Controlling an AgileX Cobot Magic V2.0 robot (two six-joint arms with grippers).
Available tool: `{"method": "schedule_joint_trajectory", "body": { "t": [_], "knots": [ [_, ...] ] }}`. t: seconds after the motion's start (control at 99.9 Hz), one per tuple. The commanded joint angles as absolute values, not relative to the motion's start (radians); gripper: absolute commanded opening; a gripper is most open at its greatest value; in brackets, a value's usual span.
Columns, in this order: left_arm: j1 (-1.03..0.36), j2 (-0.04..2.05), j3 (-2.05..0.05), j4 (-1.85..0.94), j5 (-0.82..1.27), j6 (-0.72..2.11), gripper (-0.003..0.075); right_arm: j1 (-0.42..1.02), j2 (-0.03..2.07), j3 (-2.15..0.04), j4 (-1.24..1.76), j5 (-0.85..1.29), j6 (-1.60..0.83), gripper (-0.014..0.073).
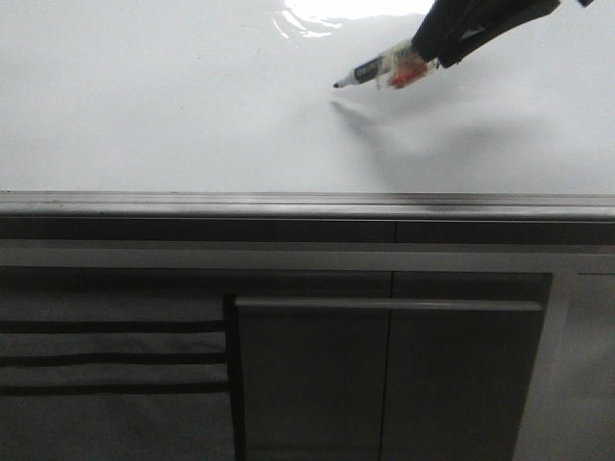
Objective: Write number 0 on whiteboard
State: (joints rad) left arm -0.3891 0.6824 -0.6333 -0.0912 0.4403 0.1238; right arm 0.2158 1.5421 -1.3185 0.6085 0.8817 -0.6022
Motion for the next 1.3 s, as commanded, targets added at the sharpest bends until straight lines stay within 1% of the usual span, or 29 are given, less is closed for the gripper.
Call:
{"method": "schedule_joint_trajectory", "body": {
  "t": [0.0,0.05,0.15,0.32,0.61,0.751,0.811,0.951,1.001,1.031,1.151,1.241,1.291],
  "knots": [
    [-0.386,0.682,-0.661,-0.106,0.36,0.111,0.0428,0.223,1.572,-1.383,0.608,0.903,-0.597,-0.0055],
    [-0.386,0.682,-0.661,-0.106,0.362,0.111,0.0428,0.223,1.601,-1.39,0.564,0.944,-0.563,-0.0055],
    [-0.386,0.682,-0.661,-0.106,0.362,0.111,0.0428,0.19,1.599,-1.39,0.418,0.956,-0.458,-0.0055],
    [-0.386,0.682,-0.661,-0.104,0.36,0.111,0.0428,0.171,1.538,-1.421,0.428,0.907,-0.454,-0.0055],
    [-0.386,0.682,-0.661,-0.104,0.36,0.111,0.0428,0.267,1.541,-1.468,0.443,0.886,-0.46,-0.0055],
    [-0.386,0.682,-0.661,-0.104,0.361,0.111,0.0428,0.301,1.553,-1.468,0.443,0.917,-0.46,-0.0055],
    [-0.386,0.682,-0.661,-0.104,0.361,0.111,0.0428,0.307,1.55,-1.468,0.448,0.966,-0.463,-0.0055],
    [-0.391,0.682,-0.661,-0.104,0.368,0.127,0.0428,0.334,1.488,-1.422,0.454,1.016,-0.533,-0.0055],
    [-0.406,0.684,-0.661,-0.111,0.374,0.157,0.0428,0.353,1.452,-1.385,0.461,1.025,-0.606,-0.0055],
    [-0.419,0.694,-0.661,-0.125,0.378,0.187,0.0428,0.367,1.429,-1.359,0.468,1.037,-0.692,-0.0055],
    [-0.517,0.752,-0.701,-0.212,0.458,0.362,0.0428,0.443,1.333,-1.254,0.5,1.036,-0.931,-0.0055],
    [-0.619,0.83,-0.753,-0.218,0.551,0.486,0.0428,0.5,1.298,-1.234,0.498,1.055,-1.13,-0.0055],
    [-0.677,0.878,-0.78,-0.218,0.574,0.53,0.0428,0.524,1.288,-1.234,0.498,1.075,-1.195,-0.0055]
  ]
}}
